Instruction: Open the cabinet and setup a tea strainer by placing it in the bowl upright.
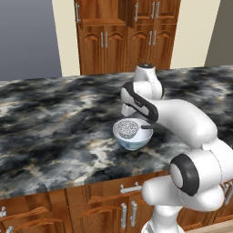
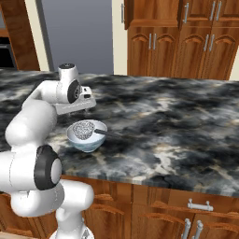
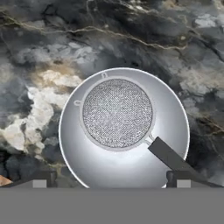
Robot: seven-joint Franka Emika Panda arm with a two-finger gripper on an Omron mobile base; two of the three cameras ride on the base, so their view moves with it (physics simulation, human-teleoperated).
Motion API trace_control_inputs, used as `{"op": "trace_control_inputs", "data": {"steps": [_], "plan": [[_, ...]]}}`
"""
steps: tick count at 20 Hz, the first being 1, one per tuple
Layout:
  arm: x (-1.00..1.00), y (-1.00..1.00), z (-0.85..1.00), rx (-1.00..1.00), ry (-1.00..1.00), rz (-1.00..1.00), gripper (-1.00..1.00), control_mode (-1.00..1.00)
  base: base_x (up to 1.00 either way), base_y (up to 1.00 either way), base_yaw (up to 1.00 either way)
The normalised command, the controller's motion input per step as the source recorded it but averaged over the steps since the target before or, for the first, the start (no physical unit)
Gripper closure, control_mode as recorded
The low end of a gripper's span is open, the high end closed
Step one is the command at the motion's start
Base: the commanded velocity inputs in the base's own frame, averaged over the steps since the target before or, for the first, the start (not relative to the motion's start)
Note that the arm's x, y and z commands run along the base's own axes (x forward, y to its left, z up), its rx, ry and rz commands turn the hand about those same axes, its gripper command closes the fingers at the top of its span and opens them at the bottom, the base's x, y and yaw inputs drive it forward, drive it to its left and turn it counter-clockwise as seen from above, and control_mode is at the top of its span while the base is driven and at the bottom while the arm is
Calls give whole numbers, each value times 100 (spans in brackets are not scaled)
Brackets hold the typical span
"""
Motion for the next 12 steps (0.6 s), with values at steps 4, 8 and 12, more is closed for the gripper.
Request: {"op": "trace_control_inputs", "data": {"steps": [4,8,12], "plan": [[-61,-33,21,1,8,-14,-100,-100,0,0,0],[-91,-41,55,7,5,-15,-100,-100,0,0,0],[-100,-43,77,7,-1,-14,-100,-100,0,0,0]]}}
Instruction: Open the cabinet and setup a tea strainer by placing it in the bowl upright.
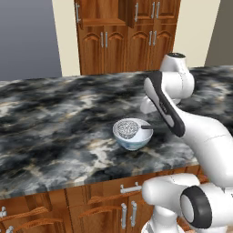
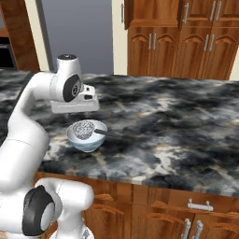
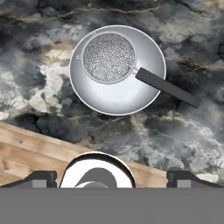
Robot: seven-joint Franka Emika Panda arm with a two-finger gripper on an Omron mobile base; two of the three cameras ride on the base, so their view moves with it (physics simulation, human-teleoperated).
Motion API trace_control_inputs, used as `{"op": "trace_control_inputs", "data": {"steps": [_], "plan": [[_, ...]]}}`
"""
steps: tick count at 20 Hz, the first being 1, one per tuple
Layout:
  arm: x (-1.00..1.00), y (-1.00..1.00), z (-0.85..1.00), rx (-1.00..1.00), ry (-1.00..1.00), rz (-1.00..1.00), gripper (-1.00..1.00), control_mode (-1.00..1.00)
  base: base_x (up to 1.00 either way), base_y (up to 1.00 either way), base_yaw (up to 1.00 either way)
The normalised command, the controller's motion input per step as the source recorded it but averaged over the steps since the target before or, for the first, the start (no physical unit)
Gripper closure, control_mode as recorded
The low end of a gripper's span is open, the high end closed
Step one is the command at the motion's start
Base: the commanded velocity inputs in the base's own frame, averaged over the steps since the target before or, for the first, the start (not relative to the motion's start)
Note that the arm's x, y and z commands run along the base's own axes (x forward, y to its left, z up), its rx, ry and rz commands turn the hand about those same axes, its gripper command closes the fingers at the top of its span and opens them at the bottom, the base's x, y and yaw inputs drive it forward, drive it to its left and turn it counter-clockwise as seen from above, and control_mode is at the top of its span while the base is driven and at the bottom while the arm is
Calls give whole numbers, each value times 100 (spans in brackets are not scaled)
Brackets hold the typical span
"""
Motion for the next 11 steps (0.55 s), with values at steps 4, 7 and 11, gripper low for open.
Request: {"op": "trace_control_inputs", "data": {"steps": [4,7,11], "plan": [[-100,-14,79,1,-4,-14,-100,-100,0,0,0],[-100,-9,70,0,-12,-14,-100,-100,0,0,0],[-93,0,59,0,-14,-8,-100,-100,0,0,0]]}}
